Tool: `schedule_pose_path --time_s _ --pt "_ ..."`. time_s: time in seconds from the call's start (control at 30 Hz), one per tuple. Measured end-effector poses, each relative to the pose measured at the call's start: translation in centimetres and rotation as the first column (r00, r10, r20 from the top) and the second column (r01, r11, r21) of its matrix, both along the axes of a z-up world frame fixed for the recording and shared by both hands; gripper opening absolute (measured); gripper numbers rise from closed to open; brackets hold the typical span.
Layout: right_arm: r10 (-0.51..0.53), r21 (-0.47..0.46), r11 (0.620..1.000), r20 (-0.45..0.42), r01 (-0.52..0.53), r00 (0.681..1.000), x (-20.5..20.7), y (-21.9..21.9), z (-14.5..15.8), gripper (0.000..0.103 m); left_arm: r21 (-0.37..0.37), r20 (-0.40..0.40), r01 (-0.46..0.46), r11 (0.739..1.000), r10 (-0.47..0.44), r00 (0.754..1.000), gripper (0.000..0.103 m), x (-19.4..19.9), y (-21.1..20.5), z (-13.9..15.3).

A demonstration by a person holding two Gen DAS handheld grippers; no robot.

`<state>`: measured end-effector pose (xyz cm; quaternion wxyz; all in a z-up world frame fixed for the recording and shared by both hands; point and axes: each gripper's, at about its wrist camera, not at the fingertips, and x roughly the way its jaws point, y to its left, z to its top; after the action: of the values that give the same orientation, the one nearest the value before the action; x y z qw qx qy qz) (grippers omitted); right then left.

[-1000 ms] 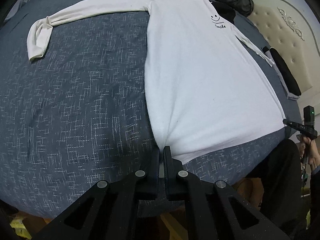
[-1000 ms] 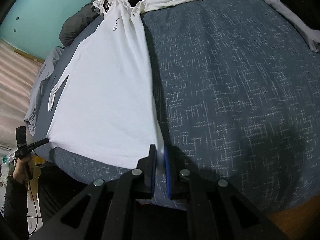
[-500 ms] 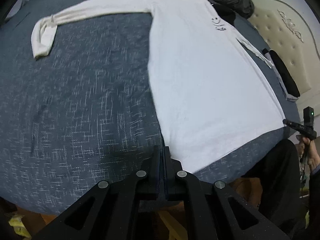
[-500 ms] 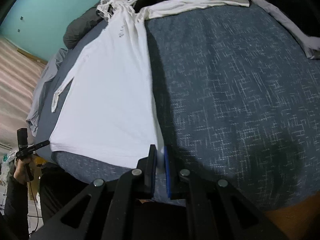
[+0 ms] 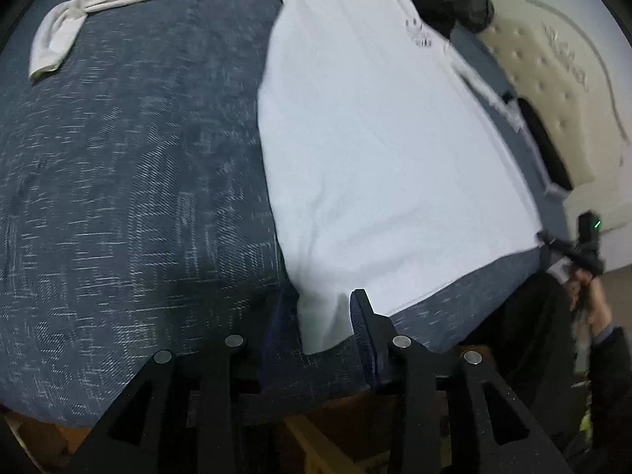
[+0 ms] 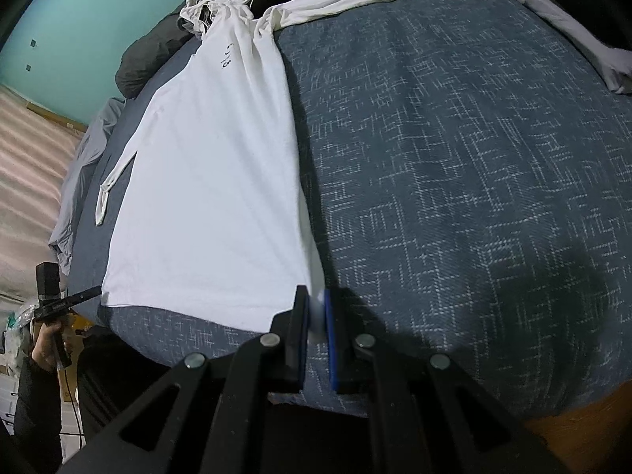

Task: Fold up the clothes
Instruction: 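Hold the hem flat on the bed with both tools, then open both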

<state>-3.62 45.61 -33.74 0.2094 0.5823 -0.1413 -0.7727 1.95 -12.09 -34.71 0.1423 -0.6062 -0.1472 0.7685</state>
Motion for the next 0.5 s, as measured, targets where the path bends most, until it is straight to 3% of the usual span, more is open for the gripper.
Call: schedule_pose_path --time_s 0.1,0.23,0.27,0.5 --pt "0.003 -0.005 1.000 -0.003 -0.003 1.000 0.1 0.2 0.2 0.007 -0.023 0.006 0.015 1.000 -0.015 1.000 0.009 -0.3 0.7 -0.3" --pt "0.016 -0.012 1.000 -0.016 -0.016 1.000 0.2 0.1 1.1 0.007 -0.053 -0.017 0.038 0.998 -0.039 0.999 0.006 -0.2 0.8 1.2" --pt "0.020 -0.012 1.000 -0.021 -0.020 1.000 0.3 0.0 1.4 0.007 -0.061 -0.025 0.044 0.997 -0.045 0.999 0.002 -0.1 0.7 1.9" --pt "0.082 0.028 0.996 -0.029 -0.081 0.996 1.2 -1.2 2.4 0.007 -0.115 -0.046 0.069 0.991 -0.075 0.996 0.002 0.8 -0.5 4.1"
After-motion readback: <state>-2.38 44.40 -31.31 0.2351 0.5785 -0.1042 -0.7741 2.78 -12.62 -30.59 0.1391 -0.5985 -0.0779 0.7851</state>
